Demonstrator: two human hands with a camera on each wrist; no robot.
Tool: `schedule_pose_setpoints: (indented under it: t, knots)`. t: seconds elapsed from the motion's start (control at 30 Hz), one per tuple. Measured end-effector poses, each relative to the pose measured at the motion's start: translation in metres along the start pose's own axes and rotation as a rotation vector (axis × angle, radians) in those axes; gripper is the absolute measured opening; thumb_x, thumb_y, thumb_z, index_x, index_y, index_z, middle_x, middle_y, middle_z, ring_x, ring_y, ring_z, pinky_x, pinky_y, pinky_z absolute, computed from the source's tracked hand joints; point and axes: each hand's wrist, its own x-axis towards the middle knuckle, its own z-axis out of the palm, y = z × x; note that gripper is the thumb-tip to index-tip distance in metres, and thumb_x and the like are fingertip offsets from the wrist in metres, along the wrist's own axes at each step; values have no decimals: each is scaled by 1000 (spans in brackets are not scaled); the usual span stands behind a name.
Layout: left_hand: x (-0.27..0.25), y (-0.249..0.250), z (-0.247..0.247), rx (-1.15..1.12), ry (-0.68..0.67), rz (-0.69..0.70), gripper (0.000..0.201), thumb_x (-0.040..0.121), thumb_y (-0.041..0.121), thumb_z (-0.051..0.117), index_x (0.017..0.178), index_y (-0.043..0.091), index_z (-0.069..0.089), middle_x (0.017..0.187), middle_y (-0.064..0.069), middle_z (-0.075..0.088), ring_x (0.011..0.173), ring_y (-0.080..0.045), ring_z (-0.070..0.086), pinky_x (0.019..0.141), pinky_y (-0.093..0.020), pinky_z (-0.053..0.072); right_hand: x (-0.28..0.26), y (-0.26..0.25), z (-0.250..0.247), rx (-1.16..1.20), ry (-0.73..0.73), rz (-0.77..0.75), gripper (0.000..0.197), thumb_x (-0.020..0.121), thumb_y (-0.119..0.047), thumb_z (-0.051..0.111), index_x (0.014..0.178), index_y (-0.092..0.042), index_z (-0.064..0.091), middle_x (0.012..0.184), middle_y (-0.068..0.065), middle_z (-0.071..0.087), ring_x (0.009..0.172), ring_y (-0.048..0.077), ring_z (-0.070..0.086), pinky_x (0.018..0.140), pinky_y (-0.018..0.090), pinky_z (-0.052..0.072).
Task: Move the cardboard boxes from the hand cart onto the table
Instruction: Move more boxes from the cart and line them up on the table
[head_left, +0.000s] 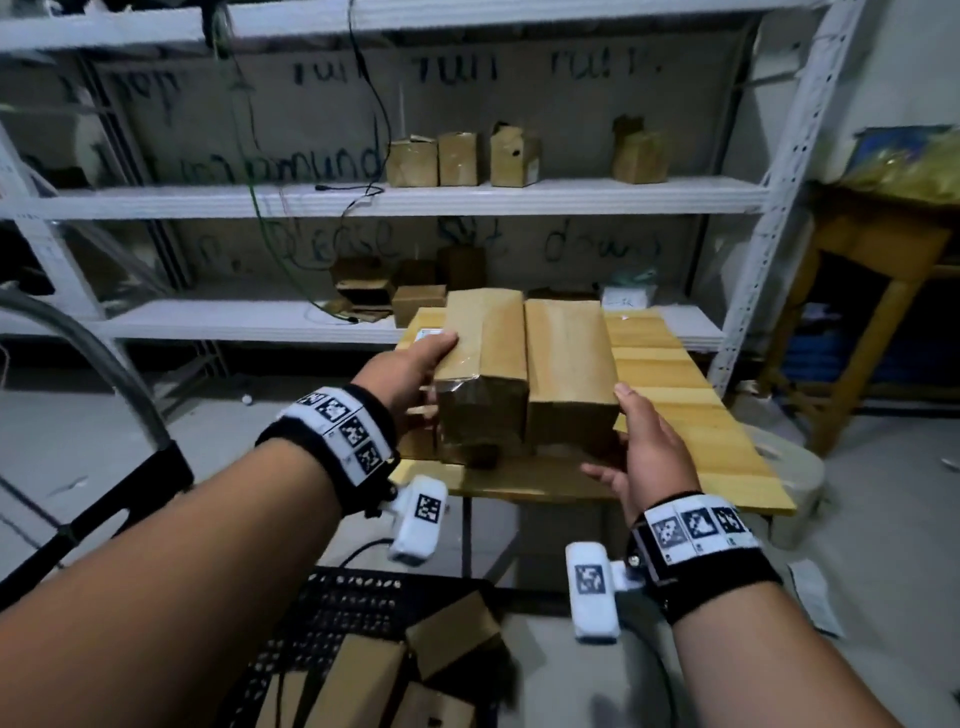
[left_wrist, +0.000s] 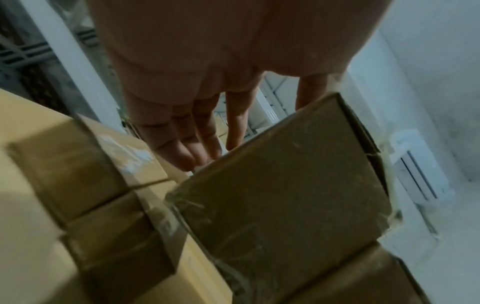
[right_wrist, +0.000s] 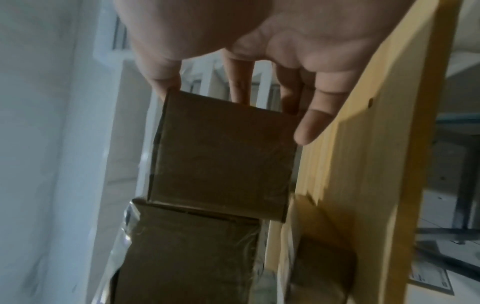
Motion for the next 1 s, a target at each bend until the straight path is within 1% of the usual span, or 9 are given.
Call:
schedule_pose_setpoints:
  t: [0.1, 0.2, 0.33, 0.43, 0.53, 0.63, 0.73, 0.87, 1.0]
  knots:
    - [26, 5, 41, 114, -11, -11, 60, 78, 61, 80, 118, 18, 70, 108, -5, 80, 103, -26, 75, 98, -45, 59, 26, 2, -20, 17, 101, 115, 41, 79, -70, 63, 96, -33, 65, 116, 7, 74, 100, 31, 75, 70, 39, 60]
    - [52, 1, 65, 244, -15, -22, 66, 68, 66, 80, 112, 17, 70, 106, -10, 80, 97, -32, 78, 97, -52, 60, 49, 8, -37, -48, 148, 201, 45, 83, -72, 61, 101, -31, 66, 124, 12, 69, 113, 39, 68, 83, 44, 62]
    - [62, -12, 88, 349, 9, -51, 37, 86, 45, 81, 108, 17, 71, 106, -9, 77, 97, -30, 74, 89, -47, 60, 64, 14, -47, -250, 206, 106, 65, 100, -60, 51, 122, -1, 67, 109, 23, 71, 105, 46, 67, 96, 57, 56]
    - [65, -20, 92, 482, 67, 8, 29, 92, 39, 77, 108, 15, 71, 103, -6, 72, 91, -22, 67, 67, -33, 50, 64, 15, -47, -422, 215, 33, 71, 104, -62, 37, 90, 1, 66, 73, 10, 59, 71, 29, 58, 64, 38, 48]
    - [67, -25, 88, 526, 79, 28, 23, 93, 35, 76, 106, 17, 74, 103, -6, 72, 92, -21, 65, 66, -33, 48, 63, 20, -46, -497, 231, -32, 60, 105, -59, 34, 79, -12, 60, 70, 7, 57, 63, 21, 52, 54, 30, 32]
    - [68, -27, 84, 577, 103, 57, 19, 94, 36, 75, 106, 21, 75, 106, -5, 73, 99, -23, 67, 84, -40, 58, 63, 23, -44, -476, 193, -26, 50, 106, -57, 34, 92, -18, 61, 75, -1, 57, 66, 16, 50, 60, 32, 35]
    - [69, -26, 80, 576, 113, 45, 19, 94, 38, 74, 104, 22, 74, 106, -6, 74, 100, -25, 69, 96, -48, 60, 60, 23, -41, -453, 152, -19, 54, 107, -55, 34, 126, -16, 67, 102, 5, 65, 79, 17, 53, 79, 30, 36]
    - [63, -24, 72, 574, 113, 33, 22, 93, 39, 75, 105, 21, 74, 105, -7, 74, 99, -27, 71, 93, -48, 61, 52, 22, -36, -405, 95, -9, 58, 107, -55, 37, 143, -16, 59, 145, 8, 61, 130, 29, 56, 92, 27, 34]
    - [52, -21, 59, 471, 104, 30, 25, 95, 34, 76, 112, 16, 73, 108, -11, 75, 94, -26, 73, 76, -41, 64, 43, 27, -32, -319, 197, -21, 48, 102, -62, 43, 129, -27, 61, 127, 2, 64, 114, 28, 59, 93, 32, 39]
